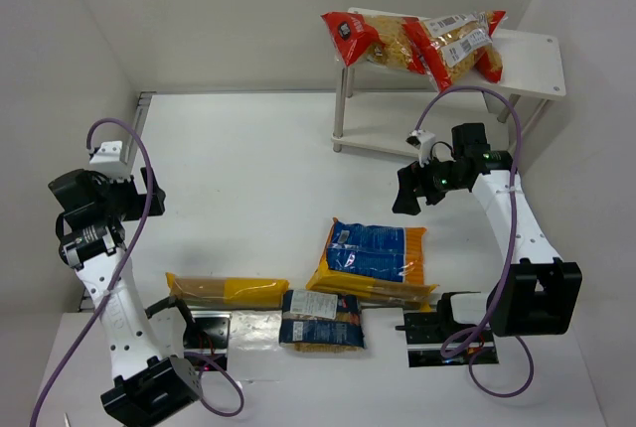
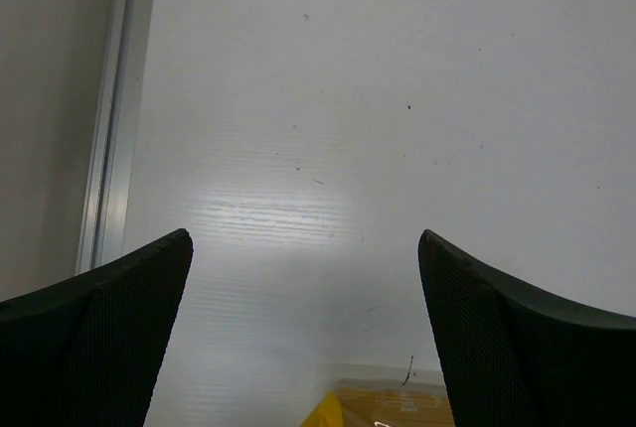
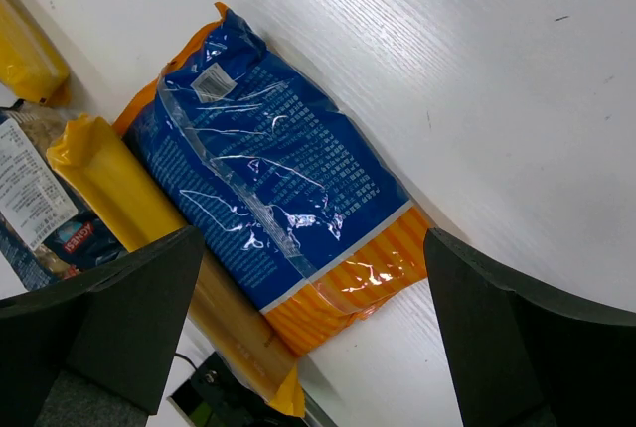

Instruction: Place and organize the pasta boxes and bags onto the shelf

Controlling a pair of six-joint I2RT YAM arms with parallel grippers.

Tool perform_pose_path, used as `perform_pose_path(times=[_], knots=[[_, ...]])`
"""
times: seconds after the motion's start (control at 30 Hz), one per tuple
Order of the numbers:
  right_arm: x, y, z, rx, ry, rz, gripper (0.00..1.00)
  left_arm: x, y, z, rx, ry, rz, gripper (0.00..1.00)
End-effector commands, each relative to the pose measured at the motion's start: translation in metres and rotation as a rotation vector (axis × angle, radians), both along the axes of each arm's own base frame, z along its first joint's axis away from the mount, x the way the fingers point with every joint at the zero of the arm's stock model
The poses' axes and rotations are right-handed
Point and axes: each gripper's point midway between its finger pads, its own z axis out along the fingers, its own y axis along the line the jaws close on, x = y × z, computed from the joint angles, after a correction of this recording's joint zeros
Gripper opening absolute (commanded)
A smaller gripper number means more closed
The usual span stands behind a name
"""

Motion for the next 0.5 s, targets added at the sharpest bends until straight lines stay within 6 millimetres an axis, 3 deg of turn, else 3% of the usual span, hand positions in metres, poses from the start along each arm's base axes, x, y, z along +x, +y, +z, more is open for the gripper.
perform_pose_path(times=[0.0, 0.33, 0.47], knots=[[0.004, 0.001, 0.008, -0.001, -0.047, -0.012, 1.0, 0.003, 0.001, 0.008, 0.03, -0.039, -0.02, 1.0], [0.004, 0.002, 0.009, 0.004, -0.052, -0.001, 1.0, 0.002, 0.0, 0.01, 0.035, -0.047, -0.02, 1.0], [-0.007, 0.015, 0.007, 0.034, -0.02, 0.104, 1.0, 0.002, 0.0, 0.01, 0.035, -0.047, -0.02, 1.0]])
